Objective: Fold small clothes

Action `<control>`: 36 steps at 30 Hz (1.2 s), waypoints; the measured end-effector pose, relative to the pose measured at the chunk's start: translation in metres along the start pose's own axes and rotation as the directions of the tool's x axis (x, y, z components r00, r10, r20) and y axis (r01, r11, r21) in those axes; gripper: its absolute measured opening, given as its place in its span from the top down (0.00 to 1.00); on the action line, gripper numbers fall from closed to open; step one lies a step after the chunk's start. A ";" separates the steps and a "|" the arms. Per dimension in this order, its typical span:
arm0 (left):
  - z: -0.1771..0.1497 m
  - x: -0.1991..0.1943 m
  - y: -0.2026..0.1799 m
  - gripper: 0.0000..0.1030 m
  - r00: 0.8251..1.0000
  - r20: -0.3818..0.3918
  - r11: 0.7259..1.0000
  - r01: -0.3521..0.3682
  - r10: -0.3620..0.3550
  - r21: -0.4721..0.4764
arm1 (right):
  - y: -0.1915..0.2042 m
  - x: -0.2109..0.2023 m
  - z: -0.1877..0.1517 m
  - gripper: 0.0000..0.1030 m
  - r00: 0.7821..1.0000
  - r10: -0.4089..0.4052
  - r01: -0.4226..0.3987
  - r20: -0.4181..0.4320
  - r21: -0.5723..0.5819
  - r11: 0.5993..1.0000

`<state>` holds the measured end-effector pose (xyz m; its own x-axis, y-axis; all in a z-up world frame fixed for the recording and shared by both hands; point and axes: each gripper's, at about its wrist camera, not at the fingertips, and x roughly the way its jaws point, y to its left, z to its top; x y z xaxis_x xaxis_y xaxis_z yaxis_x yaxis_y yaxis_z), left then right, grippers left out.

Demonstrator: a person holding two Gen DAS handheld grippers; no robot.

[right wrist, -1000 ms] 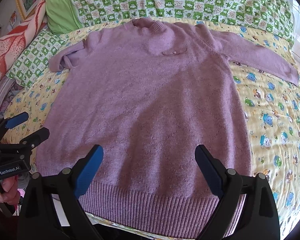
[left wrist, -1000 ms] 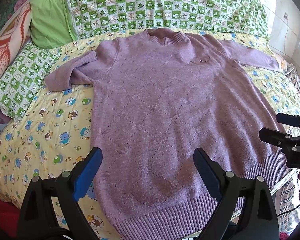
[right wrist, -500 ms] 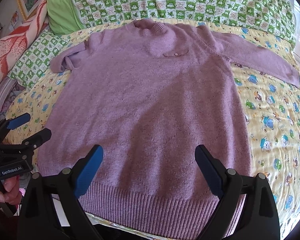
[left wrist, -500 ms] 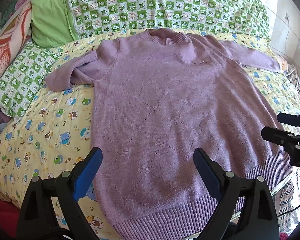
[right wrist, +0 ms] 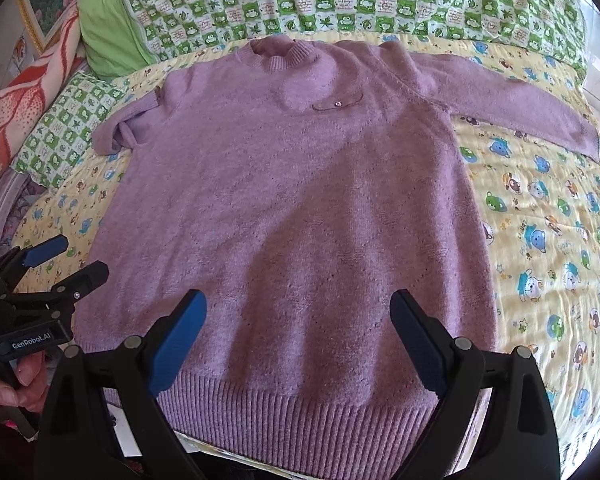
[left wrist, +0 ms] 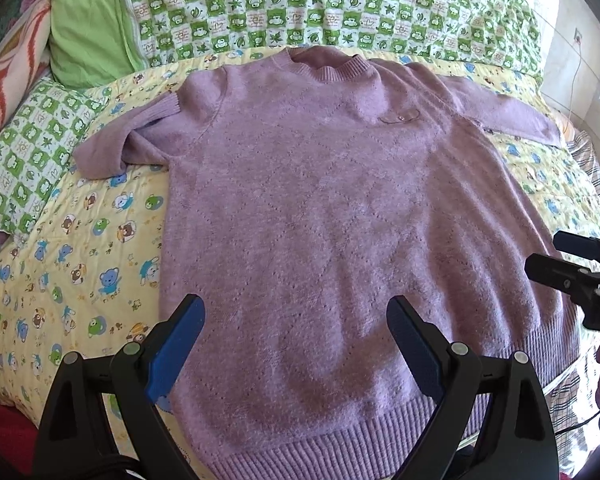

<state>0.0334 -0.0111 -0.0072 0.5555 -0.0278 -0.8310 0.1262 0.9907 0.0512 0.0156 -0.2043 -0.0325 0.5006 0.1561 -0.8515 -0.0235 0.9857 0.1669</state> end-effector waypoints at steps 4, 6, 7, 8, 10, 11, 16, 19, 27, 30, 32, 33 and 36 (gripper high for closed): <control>0.021 0.008 0.002 0.10 1.000 0.009 1.000 -0.016 0.016 -0.001 | -0.026 -0.001 0.010 0.10 0.998 0.046 -0.049 0.031 0.098 0.994; 0.037 0.017 0.006 0.10 1.000 0.011 0.999 -0.026 0.026 -0.021 | -0.047 -0.003 0.017 0.10 0.998 0.044 -0.051 0.047 0.157 0.986; 0.046 0.022 0.008 0.10 1.000 0.008 0.999 -0.029 0.029 -0.032 | -0.061 -0.003 0.021 0.10 0.997 0.044 -0.054 0.055 0.197 0.979; 0.054 0.026 0.009 0.10 0.999 0.009 0.999 -0.036 0.036 -0.038 | -0.084 -0.004 0.028 0.10 0.997 0.032 -0.049 0.070 0.252 0.966; 0.074 0.036 0.014 0.10 0.998 0.018 0.996 -0.066 0.067 -0.052 | -0.119 -0.003 0.036 0.10 0.996 0.018 -0.047 0.089 0.341 0.939; 0.084 0.041 0.016 0.10 0.997 0.020 0.995 -0.076 0.077 -0.062 | -0.139 -0.002 0.039 0.10 0.996 0.009 -0.044 0.092 0.387 0.921; 0.138 0.070 0.025 0.10 0.995 0.036 0.989 -0.089 0.094 -0.115 | -0.244 0.011 0.069 0.12 0.991 -0.062 -0.015 0.117 0.565 0.825; 0.172 0.099 0.025 0.10 0.995 0.017 0.987 -0.097 0.100 -0.130 | -0.312 0.018 0.093 0.16 0.981 -0.137 0.012 0.141 0.650 0.760; 0.229 0.190 0.024 0.10 0.990 -0.104 0.972 -0.112 0.092 -0.205 | -0.438 0.053 0.129 0.23 0.963 -0.232 0.016 0.140 0.826 0.563; 0.234 0.216 0.025 0.10 0.984 -0.145 0.968 -0.131 0.101 -0.214 | -0.466 0.065 0.123 0.39 0.963 -0.229 -0.008 0.144 0.862 0.507; 0.232 0.231 0.026 0.10 0.978 -0.178 0.967 -0.141 0.104 -0.210 | -0.467 0.067 0.129 0.65 0.956 -0.242 -0.011 0.164 0.848 0.530; 0.230 0.238 0.026 0.10 0.976 -0.194 0.967 -0.142 0.101 -0.210 | -0.463 0.067 0.135 0.88 0.956 -0.244 0.000 0.163 0.831 0.556; 0.225 0.245 0.026 0.10 0.973 -0.206 0.969 -0.147 0.106 -0.198 | -0.440 0.050 0.154 0.90 0.936 -0.258 -0.026 0.241 0.776 0.631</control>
<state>0.3580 -0.0226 -0.0845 0.3849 0.1052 -0.9169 -0.1225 0.9905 0.0622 0.1840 -0.6396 -0.0717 0.6831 -0.1233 -0.7199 0.6434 0.5681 0.5132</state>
